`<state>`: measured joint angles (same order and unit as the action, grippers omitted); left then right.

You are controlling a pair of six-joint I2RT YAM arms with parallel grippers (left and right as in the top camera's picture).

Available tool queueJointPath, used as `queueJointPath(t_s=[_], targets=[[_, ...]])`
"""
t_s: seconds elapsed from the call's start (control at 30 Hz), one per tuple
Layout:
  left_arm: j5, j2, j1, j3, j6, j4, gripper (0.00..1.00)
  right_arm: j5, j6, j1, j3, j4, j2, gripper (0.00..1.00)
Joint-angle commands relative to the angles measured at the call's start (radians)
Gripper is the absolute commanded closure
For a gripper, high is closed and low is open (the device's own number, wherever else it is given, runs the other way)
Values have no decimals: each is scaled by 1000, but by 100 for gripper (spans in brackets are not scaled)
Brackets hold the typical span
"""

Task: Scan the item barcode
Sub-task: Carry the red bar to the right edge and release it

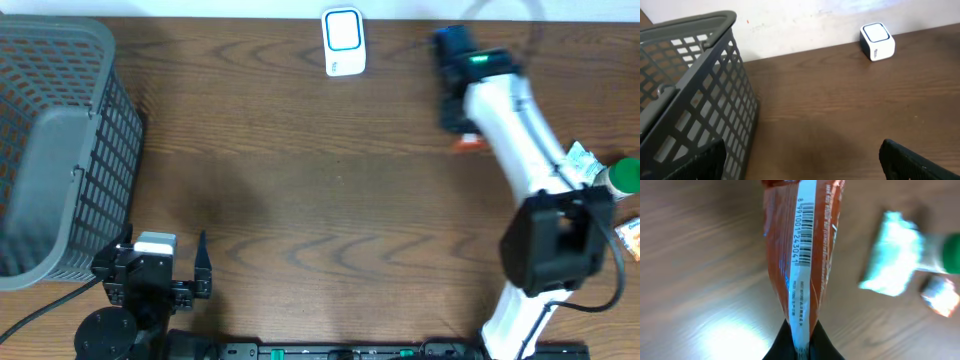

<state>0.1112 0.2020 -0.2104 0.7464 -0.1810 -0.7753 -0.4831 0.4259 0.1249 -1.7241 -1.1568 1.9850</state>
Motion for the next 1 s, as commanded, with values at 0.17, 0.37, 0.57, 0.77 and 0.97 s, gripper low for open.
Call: queueJointPath(t_s=[0.17,0.37,0.57,0.77,0.97], targets=[[-2,1,3,3,2,-101,2,-34,-37,-318,343,342,24,99],[-2,1,3,3,2,-246,2,169,-104,-426,412,437,14,1],[-2,1,3,3,2,-338,2,481,-155,-393,226,269,-135,1],[-2,1,3,3,2,-338,2,484,-204,-262,169,209,-563,1],[-2,1,3,3,2,-338,2,431,-204,-214,169,140,-903,8]])
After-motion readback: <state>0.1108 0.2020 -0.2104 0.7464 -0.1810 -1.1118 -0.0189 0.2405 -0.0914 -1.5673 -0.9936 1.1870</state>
